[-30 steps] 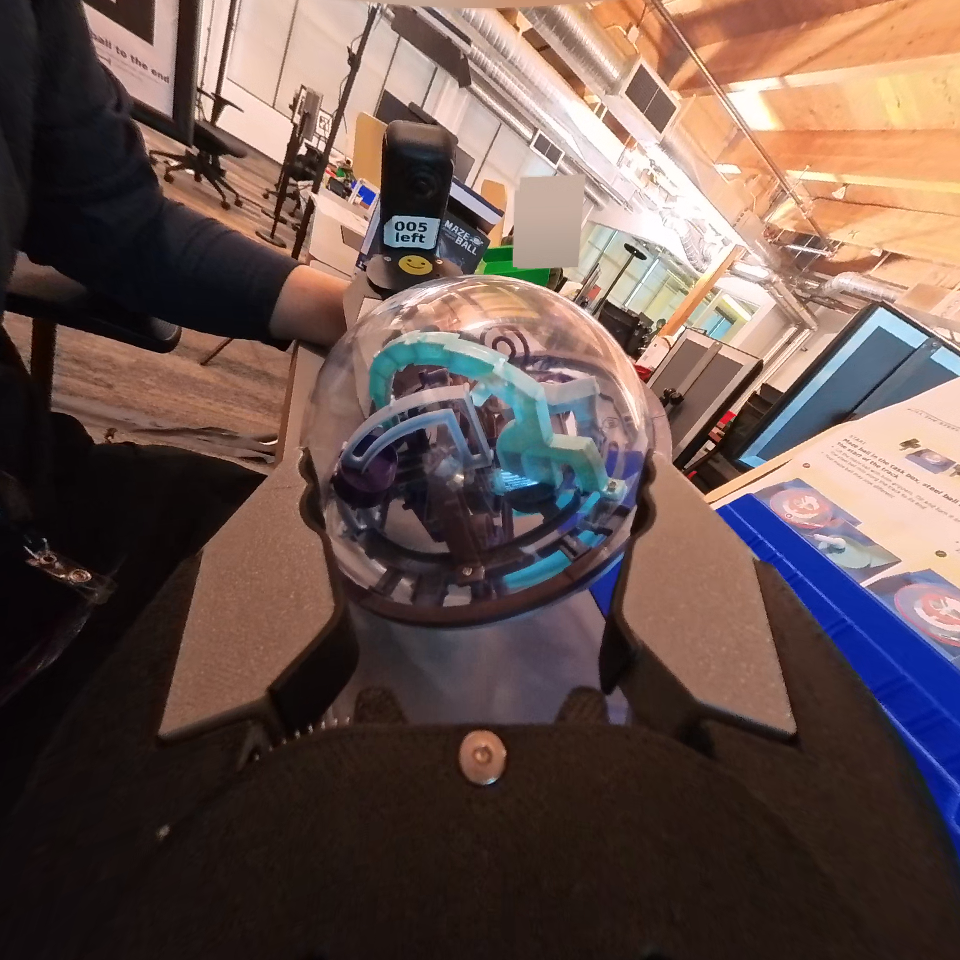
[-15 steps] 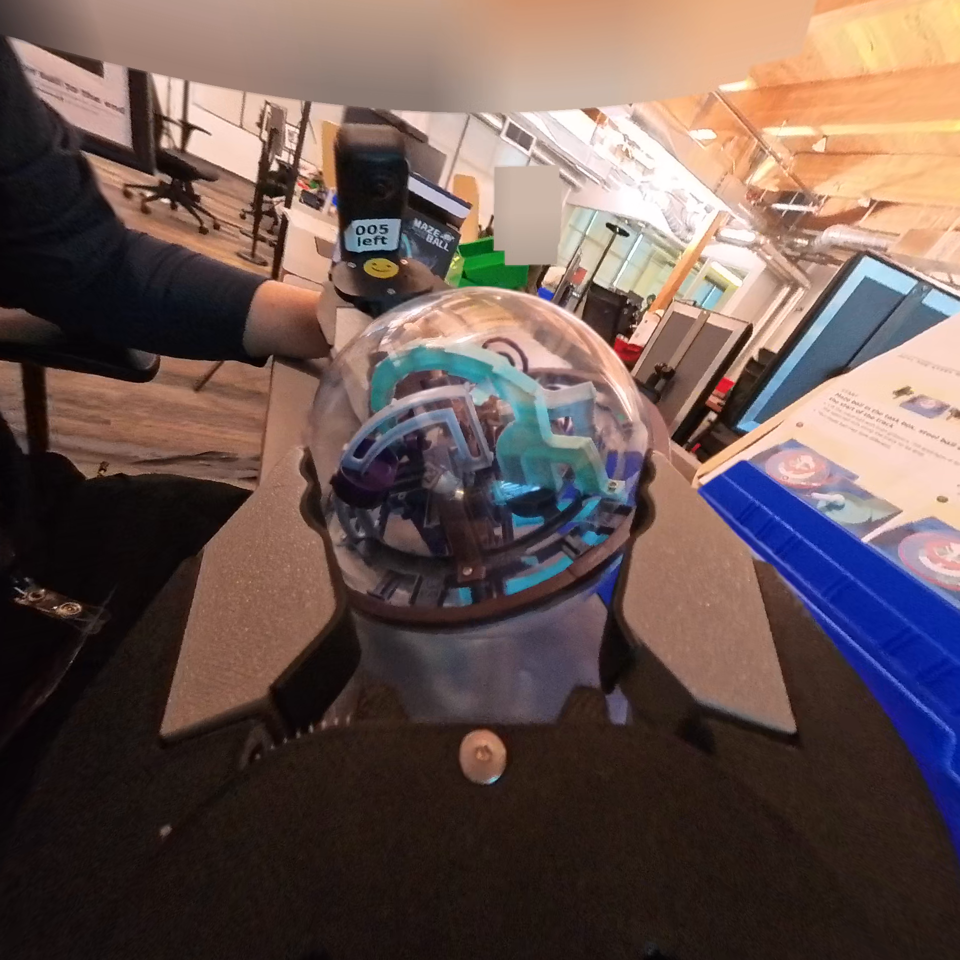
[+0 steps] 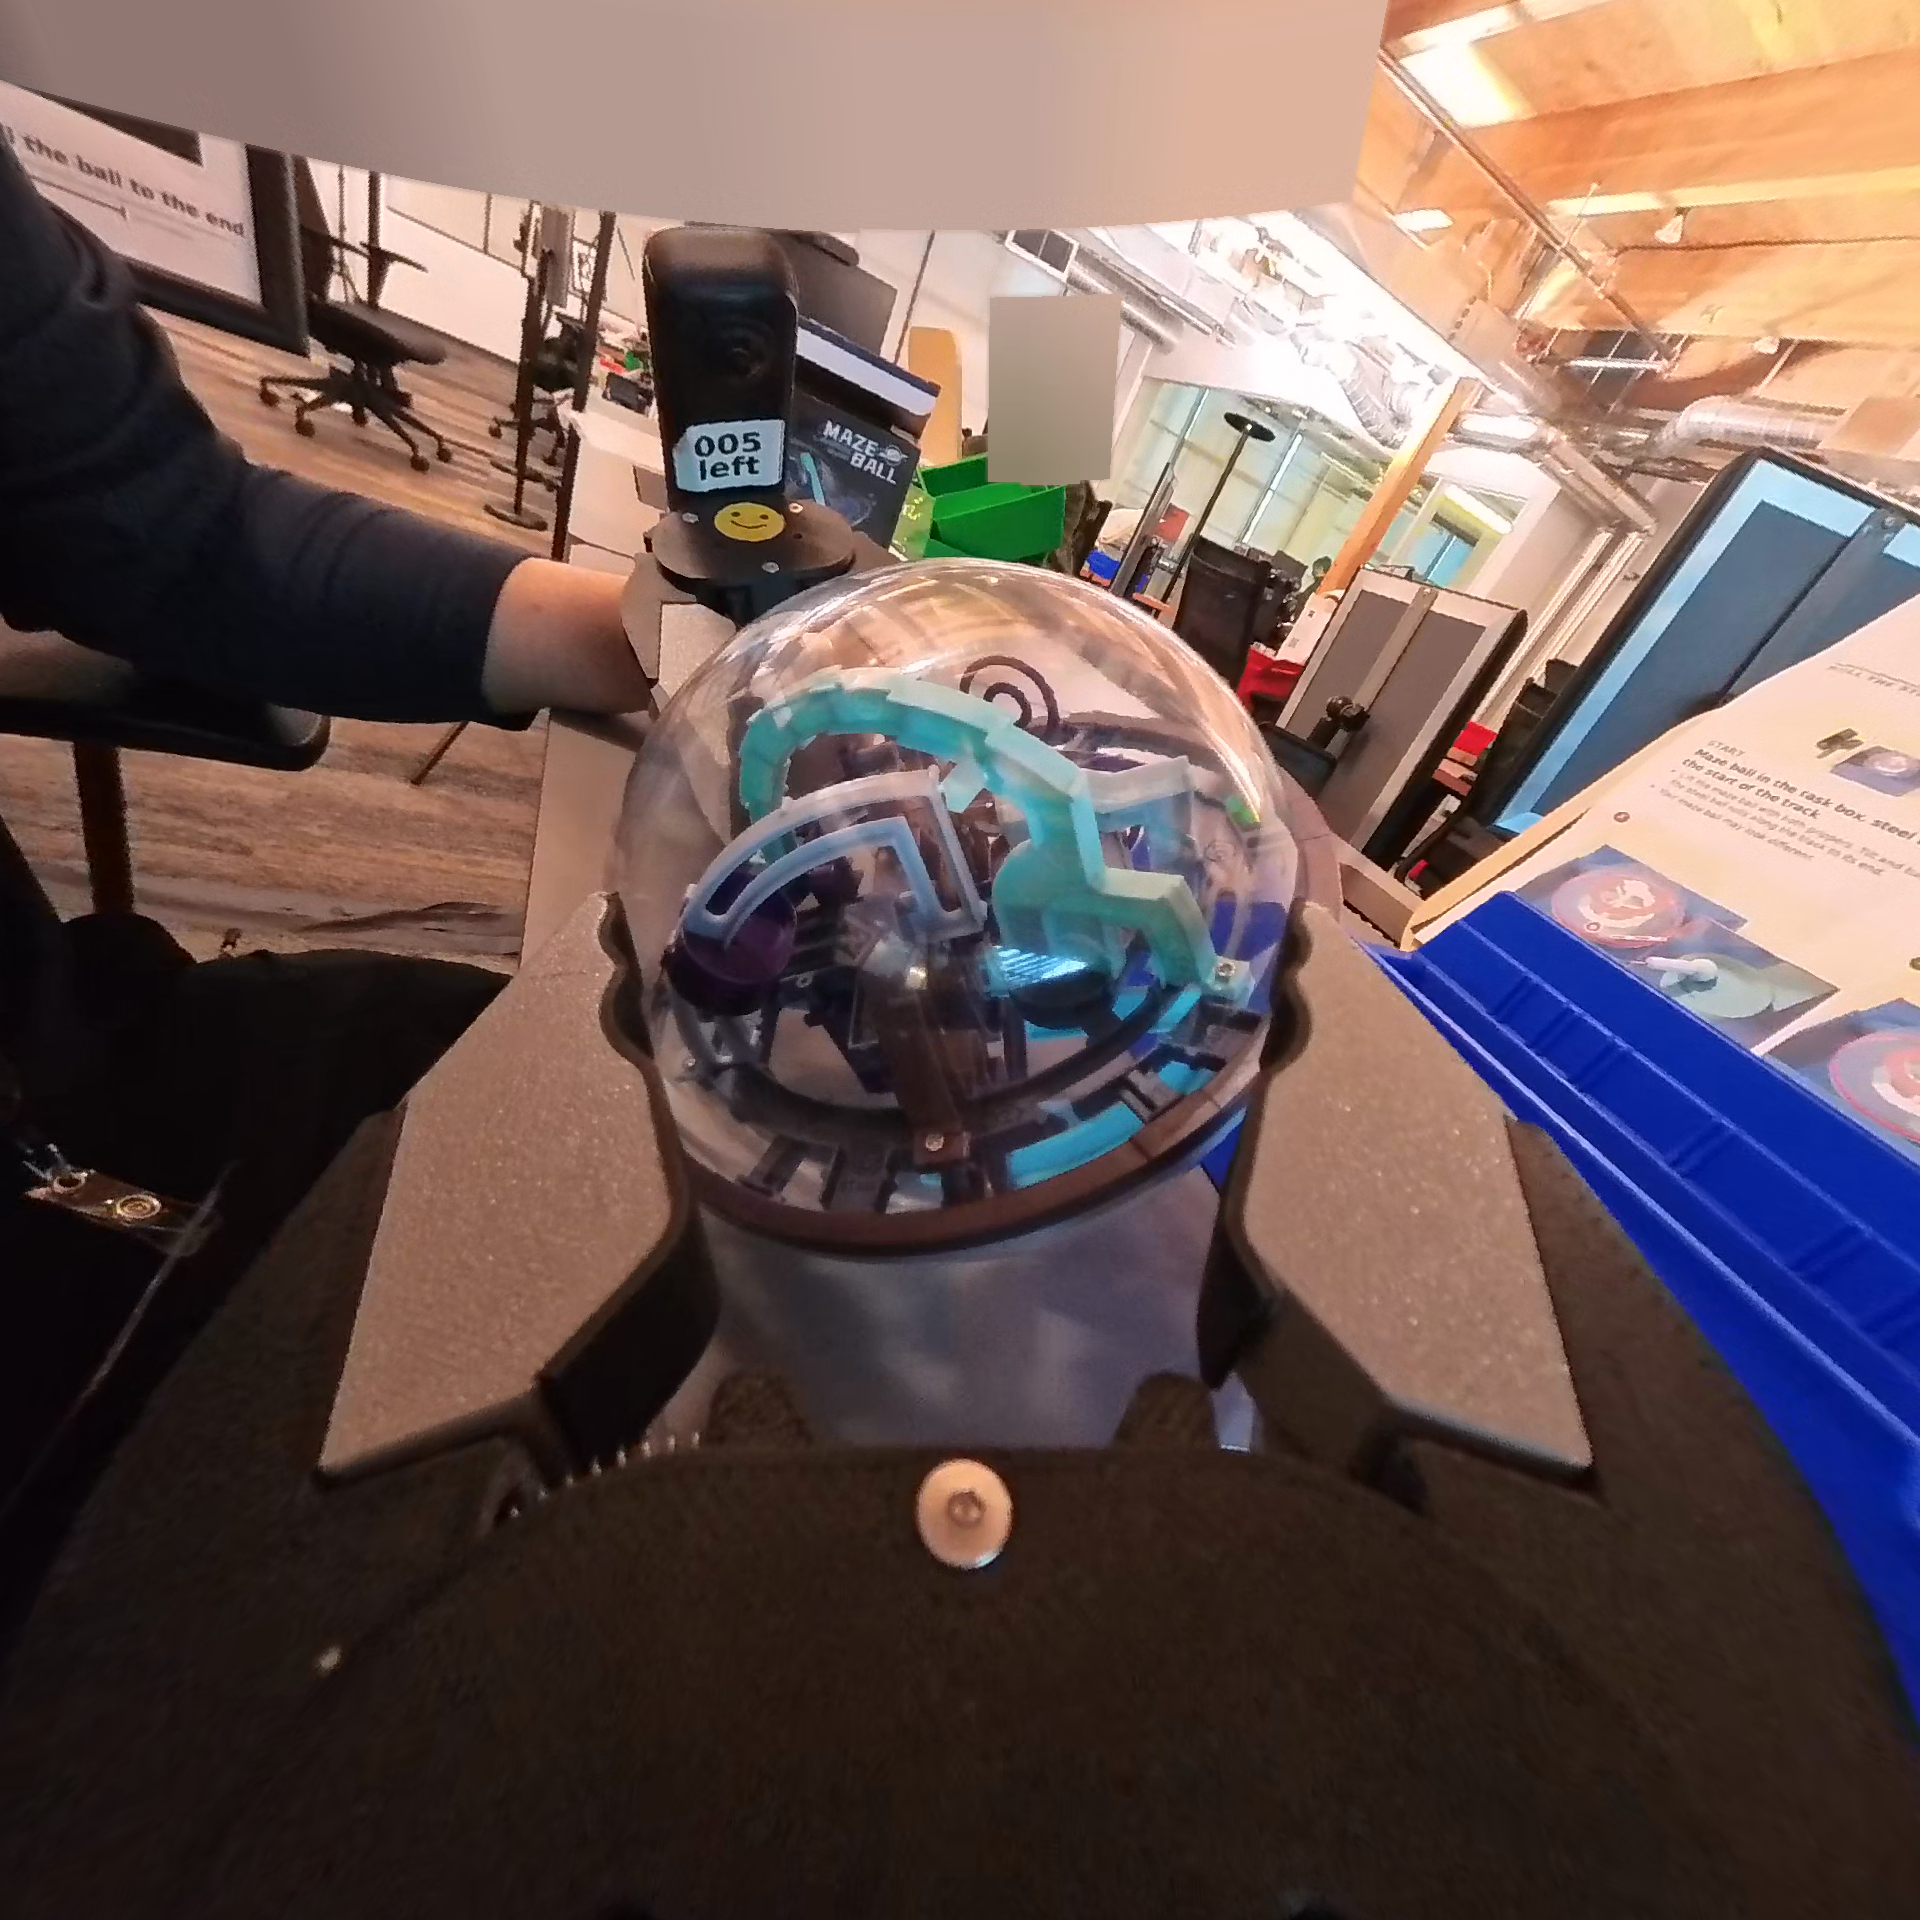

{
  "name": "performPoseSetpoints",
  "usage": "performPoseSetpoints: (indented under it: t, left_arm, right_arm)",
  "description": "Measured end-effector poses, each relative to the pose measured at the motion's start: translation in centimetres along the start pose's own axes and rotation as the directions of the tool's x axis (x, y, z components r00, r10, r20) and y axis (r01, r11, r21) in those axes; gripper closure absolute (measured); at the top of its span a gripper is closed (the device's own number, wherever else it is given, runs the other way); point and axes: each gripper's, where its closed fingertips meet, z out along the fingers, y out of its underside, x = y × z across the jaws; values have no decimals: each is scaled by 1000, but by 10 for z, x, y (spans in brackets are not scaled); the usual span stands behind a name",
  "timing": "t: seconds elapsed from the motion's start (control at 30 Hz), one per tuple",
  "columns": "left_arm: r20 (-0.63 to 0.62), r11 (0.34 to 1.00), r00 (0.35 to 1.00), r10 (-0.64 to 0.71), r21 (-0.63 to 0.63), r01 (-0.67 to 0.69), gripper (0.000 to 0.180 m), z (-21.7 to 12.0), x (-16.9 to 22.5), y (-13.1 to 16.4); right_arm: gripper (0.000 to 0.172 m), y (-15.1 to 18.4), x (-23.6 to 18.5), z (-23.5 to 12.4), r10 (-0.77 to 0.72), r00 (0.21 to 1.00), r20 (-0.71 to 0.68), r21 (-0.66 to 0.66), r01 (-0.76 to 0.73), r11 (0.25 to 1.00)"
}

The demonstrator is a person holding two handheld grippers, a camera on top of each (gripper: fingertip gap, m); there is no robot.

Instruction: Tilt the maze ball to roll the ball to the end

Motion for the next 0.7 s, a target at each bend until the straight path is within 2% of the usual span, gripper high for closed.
performPoseSetpoints:
  t: [0.4, 0.7]
  left_arm:
    - [-14, 999, 1000, -5, -32, 4, 100, 2, 1, 5]
    - [-57, 997, 998, -20, -70, 16, 103, 7, 5, 10]
  right_arm:
    - [53, -5, -6, 0, -122, 992, -34, 28, 123, 992]
    - [54, -12, -22, 0, -336, 939, -75, 41, 340, 940]
